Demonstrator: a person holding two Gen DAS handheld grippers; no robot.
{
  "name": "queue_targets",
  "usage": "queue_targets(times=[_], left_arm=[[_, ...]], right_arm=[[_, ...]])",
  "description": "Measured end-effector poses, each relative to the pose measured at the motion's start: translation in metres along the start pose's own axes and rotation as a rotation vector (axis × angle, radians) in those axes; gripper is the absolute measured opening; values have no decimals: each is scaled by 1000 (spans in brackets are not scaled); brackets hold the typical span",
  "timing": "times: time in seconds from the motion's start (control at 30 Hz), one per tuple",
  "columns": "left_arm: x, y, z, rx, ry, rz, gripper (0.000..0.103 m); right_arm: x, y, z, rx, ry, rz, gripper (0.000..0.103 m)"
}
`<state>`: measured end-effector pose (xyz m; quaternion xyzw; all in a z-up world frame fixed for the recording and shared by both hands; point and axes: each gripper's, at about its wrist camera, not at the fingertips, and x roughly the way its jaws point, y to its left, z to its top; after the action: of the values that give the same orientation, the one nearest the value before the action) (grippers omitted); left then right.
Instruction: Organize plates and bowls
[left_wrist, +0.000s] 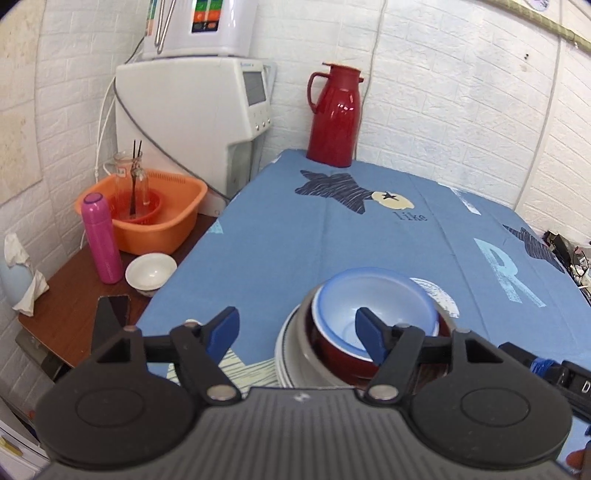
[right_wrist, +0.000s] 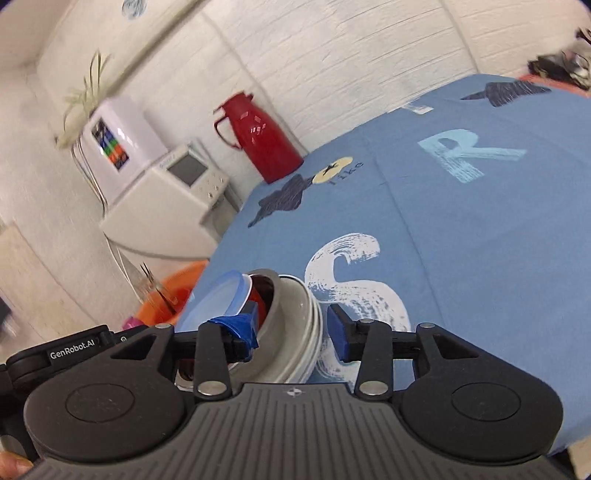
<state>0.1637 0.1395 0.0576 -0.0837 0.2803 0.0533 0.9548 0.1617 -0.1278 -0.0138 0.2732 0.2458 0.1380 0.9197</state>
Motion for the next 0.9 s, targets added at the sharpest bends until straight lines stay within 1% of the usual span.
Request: queue_targets(times=[0.03,0.13,0.17,0.23,0.33,0.37,0.43,0.47,0.53,0.63,0.7,0.73,0.8,0.83,0.9], left_arm=[[-5,-4,-3,-1,-13,-6,69],[-17,-19,-15,16,-15,-27,70],[-21,-23,-19,30,-14,-38,70],[-33,-30,-29,41,-30,-48,70],[-50,-37,-45,47,-56,-55,71],[-55,-40,-50,55,-60,-57,72],[-64,-47,-61,73,-59,-62,72],[-69,-50,-67,85,-56,-68,72],[-78,-57,-79,106,-40,-88,72],[-91,-63,-94,130,-16,-120,72],[-102,-67,-104,154,-28,-133,72],[-108,-68,-110,161,-36,-133,72],[-120,-69,-119,164,-49,-138,72],[-124,-70,-123,164,-48,-143,72],[-132,-72,-133,175,-41,-160,72]], right_arm=[[-4,-4,-3,21,-13,-27,27],[-14,-12,-2,91,-16,-193,30],[-20,-15,-2,114,-33,-209,30],[-39,-24,-7,136,-96,-172,30],[-63,-31,-18,129,-190,-140,32],[-69,-33,-22,128,-207,-136,32],[-78,-37,-28,129,-195,-123,33],[-82,-38,-31,125,-185,-102,33],[-90,-37,-35,96,-155,-77,34],[-102,-29,-40,30,-124,-106,34],[-116,-24,-49,-6,-144,-123,34],[-122,-22,-54,-20,-149,-147,34],[-131,-18,-62,-44,-131,-223,34],[-135,-18,-66,-48,-122,-241,35],[-145,-25,-80,-41,-110,-235,35]])
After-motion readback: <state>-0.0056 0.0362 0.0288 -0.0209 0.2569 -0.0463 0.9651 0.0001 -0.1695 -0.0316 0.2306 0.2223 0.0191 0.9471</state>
